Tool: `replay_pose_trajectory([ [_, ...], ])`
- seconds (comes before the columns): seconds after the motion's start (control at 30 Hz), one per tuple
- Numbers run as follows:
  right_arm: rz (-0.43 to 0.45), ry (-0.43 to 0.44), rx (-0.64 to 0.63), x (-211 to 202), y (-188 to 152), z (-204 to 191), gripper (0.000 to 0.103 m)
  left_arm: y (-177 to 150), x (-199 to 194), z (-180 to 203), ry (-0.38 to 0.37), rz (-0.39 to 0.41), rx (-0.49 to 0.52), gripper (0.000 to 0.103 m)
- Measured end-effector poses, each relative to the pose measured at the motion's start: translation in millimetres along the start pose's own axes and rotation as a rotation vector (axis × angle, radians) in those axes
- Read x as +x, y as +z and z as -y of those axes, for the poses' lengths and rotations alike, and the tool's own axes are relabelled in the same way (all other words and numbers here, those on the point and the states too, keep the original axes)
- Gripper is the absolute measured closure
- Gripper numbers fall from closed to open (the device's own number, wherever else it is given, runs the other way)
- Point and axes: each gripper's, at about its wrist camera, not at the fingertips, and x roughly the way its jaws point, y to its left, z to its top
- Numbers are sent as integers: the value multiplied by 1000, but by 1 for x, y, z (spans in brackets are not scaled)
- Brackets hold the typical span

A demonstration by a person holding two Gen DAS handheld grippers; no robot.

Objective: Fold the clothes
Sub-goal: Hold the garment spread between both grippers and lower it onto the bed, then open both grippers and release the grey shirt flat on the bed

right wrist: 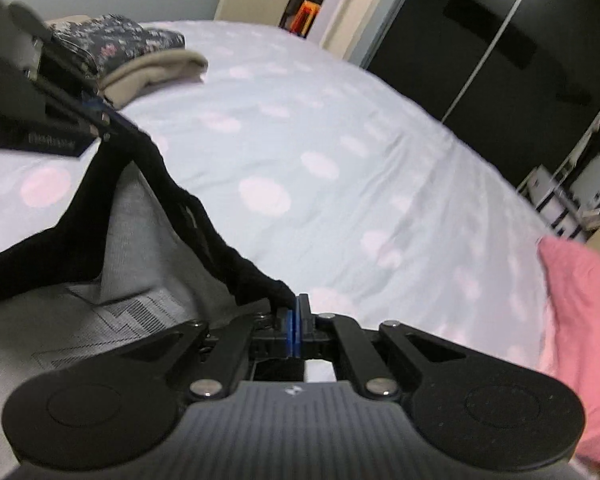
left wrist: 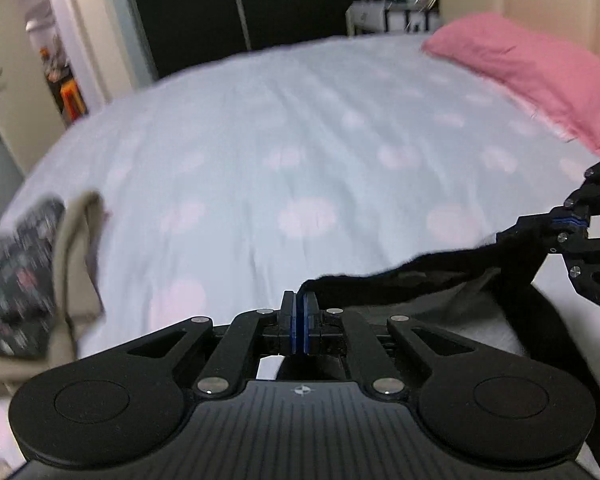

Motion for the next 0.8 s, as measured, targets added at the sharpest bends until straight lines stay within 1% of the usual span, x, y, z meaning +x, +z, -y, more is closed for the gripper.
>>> replay_pose_trajectory([
  [0.03,-13,7,18,7,1,0,101,-5,4,3,9,-20,-2,101],
  [0.07,-26,13,37,13,3,1,100,-10,6,5,20,-32,4,97],
  [0.1,-23,20,59,11,1,2,94,-14,6,7,30,-38,12,93],
  [0.13,-18,28,81,8,-1,3,88,-16,1,7,37,-32,24,85],
  [0.17,-13,36,103,4,-3,4,71,-15,-8,6,43,-22,42,79],
  [0.2,-8,44,126,1,-5,5,62,-15,-17,5,48,-11,60,78],
  [0.23,-3,52,148,-3,-8,6,62,-14,-25,4,55,-1,80,76],
  [0.3,12,52,174,-22,-13,13,62,-13,-47,-1,83,23,113,69],
  [0.33,18,56,194,-32,-15,17,62,-14,-61,-5,89,35,116,60],
  [0.37,23,61,214,-42,-17,21,62,-16,-77,-9,83,47,110,55],
  [0.43,23,73,260,-63,-23,28,62,-21,-108,-15,43,44,88,54],
  [0.47,22,79,280,-75,-27,30,62,-26,-122,-15,13,31,74,55],
  [0.6,-30,120,309,-121,-55,26,61,-53,-172,-13,-98,-43,21,55],
  [0.73,-138,166,348,-155,-96,10,58,-99,-220,-3,-196,-118,-50,54],
  [0.8,-193,190,368,-172,-117,2,58,-121,-234,6,-230,-148,-78,54],
])
